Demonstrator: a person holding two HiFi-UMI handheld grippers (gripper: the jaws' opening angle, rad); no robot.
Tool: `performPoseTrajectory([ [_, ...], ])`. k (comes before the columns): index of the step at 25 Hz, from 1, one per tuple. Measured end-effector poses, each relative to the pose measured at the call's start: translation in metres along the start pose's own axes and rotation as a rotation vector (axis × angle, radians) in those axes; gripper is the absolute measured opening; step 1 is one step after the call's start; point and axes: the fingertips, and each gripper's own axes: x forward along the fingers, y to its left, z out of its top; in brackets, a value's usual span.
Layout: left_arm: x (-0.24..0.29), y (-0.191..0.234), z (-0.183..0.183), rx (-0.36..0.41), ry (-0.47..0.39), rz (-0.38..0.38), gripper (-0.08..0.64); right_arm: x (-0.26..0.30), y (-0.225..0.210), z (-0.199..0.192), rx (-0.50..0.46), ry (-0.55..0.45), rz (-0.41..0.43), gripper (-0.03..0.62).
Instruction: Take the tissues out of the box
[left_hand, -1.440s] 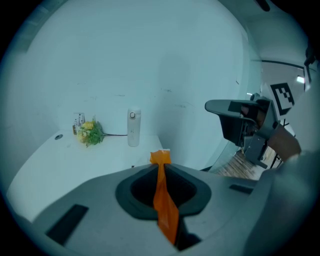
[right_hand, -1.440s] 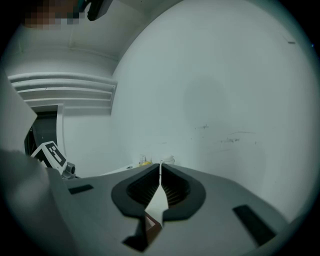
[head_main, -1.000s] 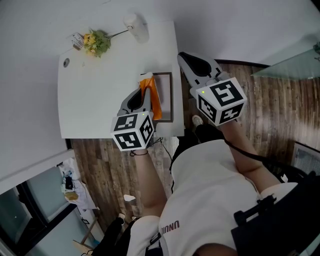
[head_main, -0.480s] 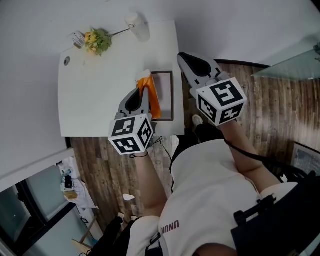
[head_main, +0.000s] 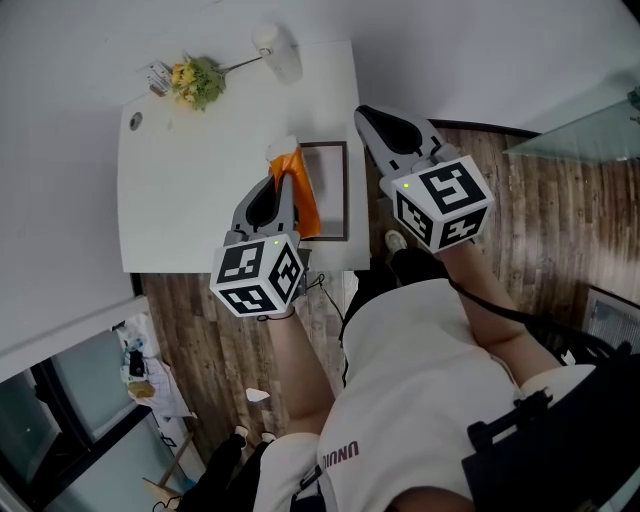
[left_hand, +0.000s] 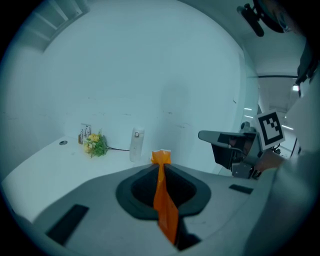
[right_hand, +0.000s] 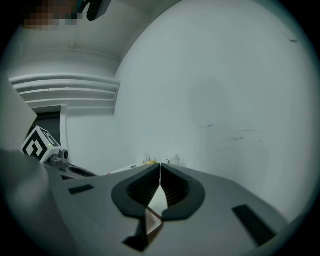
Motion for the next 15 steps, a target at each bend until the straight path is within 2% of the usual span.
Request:
performPoseTrajectory([
  [15,-0.012,-0.009,0.016,0.037,-0.068,-0.013,0.038,-0.001,0.002,-0.002,-0.014,0.007,-0.003,0.021],
])
